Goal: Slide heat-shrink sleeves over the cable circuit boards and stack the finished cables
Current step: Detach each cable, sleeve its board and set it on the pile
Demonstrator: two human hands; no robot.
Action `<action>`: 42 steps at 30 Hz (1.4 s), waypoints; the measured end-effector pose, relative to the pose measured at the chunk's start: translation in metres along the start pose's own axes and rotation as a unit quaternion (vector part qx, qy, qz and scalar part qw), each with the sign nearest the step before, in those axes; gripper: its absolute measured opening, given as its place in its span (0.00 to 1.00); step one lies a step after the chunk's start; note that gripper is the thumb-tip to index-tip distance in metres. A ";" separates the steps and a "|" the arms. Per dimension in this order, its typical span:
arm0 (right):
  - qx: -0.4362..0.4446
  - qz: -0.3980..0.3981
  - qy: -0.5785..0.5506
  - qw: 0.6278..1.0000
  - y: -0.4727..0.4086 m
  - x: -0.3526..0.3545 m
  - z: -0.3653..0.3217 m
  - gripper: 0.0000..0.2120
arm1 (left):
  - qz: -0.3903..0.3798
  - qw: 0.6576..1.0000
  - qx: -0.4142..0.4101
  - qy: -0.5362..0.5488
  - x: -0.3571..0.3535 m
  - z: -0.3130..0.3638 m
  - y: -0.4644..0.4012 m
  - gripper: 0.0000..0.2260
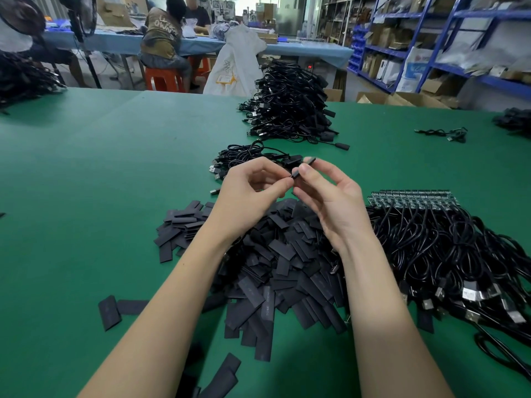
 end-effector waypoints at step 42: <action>-0.025 0.132 -0.081 0.988 0.001 0.002 0.017 0.10 | -0.032 0.993 0.091 -0.070 0.001 -0.021 -0.001 0.03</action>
Point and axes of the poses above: each hand's wrist, its own y-axis away from the middle knuckle, its own x-axis out of the back of the hand, z = x × y, the point moved 5 cm from there along -y, towards the middle knuckle, and after that the axes turned 6 degrees about z, right-handed, at the moved point
